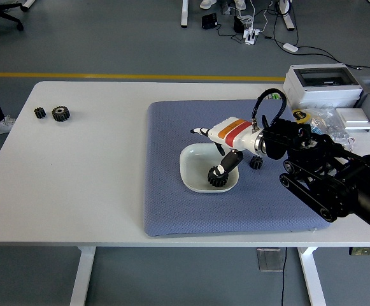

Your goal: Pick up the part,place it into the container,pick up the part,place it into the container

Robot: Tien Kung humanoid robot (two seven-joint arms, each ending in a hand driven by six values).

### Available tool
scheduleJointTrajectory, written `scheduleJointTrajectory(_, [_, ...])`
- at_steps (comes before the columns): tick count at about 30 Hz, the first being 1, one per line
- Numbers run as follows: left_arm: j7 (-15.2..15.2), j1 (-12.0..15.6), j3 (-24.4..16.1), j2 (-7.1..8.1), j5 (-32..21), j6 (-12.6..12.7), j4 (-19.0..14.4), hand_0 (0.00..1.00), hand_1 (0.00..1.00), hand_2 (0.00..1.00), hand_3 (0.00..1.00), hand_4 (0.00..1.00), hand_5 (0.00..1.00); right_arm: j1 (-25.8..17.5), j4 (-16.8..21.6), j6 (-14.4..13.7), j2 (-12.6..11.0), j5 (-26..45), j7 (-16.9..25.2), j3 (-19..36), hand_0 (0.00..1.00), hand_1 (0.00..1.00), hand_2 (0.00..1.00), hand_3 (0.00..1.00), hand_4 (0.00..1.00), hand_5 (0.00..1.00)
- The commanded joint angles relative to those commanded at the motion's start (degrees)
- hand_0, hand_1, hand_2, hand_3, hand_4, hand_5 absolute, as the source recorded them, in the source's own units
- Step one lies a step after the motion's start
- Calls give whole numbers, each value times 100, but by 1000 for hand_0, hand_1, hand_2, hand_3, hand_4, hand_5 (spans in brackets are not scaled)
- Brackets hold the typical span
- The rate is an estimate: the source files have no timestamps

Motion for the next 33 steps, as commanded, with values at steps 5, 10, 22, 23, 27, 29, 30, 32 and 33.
scheduleJointTrajectory(5, [-4, 14, -17, 4, 20, -3, 0, 717, 679, 689, 571, 611, 567, -41, 281, -81, -367, -155, 79, 365, 12, 89, 307, 729, 998, 444])
scheduleJointTrajectory(10, [-9, 16, -14, -15, 4, -4, 0, 717, 679, 688, 571, 611, 567, -183, 176, -17, -631, -244, 133, 667, 115, 236, 521, 716, 998, 430])
scheduleJointTrajectory(22, [-17, 4, 3, -17, -2, -9, 0, 717, 679, 688, 570, 611, 568, -581, -690, -241, -743, -117, 197, 803, 135, 294, 637, 687, 998, 392])
scheduleJointTrajectory(23, [-18, -1, -1, -11, -4, -6, 0, 717, 679, 688, 570, 611, 568, -600, -719, -305, -745, -41, 206, 760, 135, 294, 637, 687, 998, 392])
scheduleJointTrajectory(27, [-23, -19, -9, 12, 5, -2, 0, 717, 679, 688, 570, 611, 568, -621, -810, -466, -713, 144, 204, 614, 135, 294, 637, 687, 998, 392])
scheduleJointTrajectory(29, [-16, -17, -16, 16, 9, -3, 0, 717, 679, 688, 570, 611, 568, -627, -824, -511, -684, 267, 200, 555, 157, 319, 590, 588, 998, 372])
scheduleJointTrajectory(30, [-12, -14, -20, 16, 12, -3, 0, 717, 679, 688, 570, 611, 568, -628, -830, -529, -666, 314, 202, 527, 157, 319, 590, 588, 998, 372])
scheduleJointTrajectory(32, [-4, -13, -34, 14, 21, -5, 0, 717, 679, 688, 570, 611, 568, -621, -848, -559, -630, 401, 188, 449, 157, 319, 590, 588, 998, 372])
scheduleJointTrajectory(33, [-1, -17, -44, 15, 27, -6, 0, 717, 679, 688, 570, 611, 568, -616, -867, -586, -612, 427, 165, 409, 157, 319, 590, 588, 998, 372])
